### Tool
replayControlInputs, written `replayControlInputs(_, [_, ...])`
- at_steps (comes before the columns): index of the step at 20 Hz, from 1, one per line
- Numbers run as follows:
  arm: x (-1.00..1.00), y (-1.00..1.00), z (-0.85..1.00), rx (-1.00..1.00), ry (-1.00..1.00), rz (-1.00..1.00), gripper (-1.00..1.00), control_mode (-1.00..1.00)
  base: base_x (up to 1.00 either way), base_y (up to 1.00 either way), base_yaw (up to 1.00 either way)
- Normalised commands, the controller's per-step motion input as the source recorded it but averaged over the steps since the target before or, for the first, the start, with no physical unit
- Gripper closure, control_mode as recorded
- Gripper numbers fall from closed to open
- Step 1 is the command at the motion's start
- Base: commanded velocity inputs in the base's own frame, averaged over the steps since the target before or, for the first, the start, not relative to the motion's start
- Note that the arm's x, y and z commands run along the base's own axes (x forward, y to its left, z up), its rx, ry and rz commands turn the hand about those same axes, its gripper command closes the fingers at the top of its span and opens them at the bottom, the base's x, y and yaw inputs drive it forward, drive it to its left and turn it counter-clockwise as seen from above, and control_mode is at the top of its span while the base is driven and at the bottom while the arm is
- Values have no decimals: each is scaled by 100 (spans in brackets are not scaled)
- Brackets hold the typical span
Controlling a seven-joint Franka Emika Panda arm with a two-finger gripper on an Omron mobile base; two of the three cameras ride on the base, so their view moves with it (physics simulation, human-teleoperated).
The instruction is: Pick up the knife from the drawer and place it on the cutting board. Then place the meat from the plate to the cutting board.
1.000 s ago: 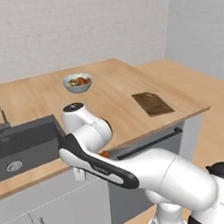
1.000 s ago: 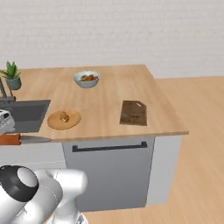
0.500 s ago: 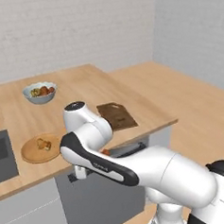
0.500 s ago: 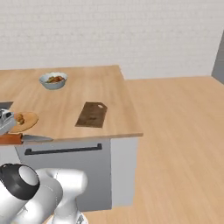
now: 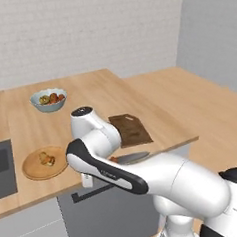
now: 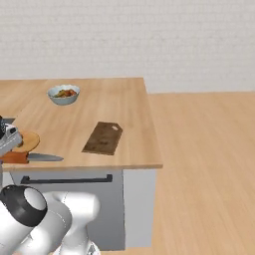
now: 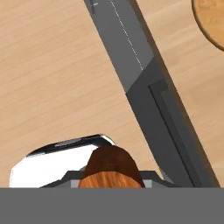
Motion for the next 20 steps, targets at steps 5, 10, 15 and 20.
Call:
replayControlInputs(5, [0,0,0,0,0,0,100,100,23,0,12])
replayControlInputs(10, [15,0,0,2,0,2,100,-100,27,0,3])
replayControlInputs(15, [37,-21,9,8,0,2,100,-100,0,0,0])
replayControlInputs(20, [88,-91,13,3,0,1,100,-100,0,0,0])
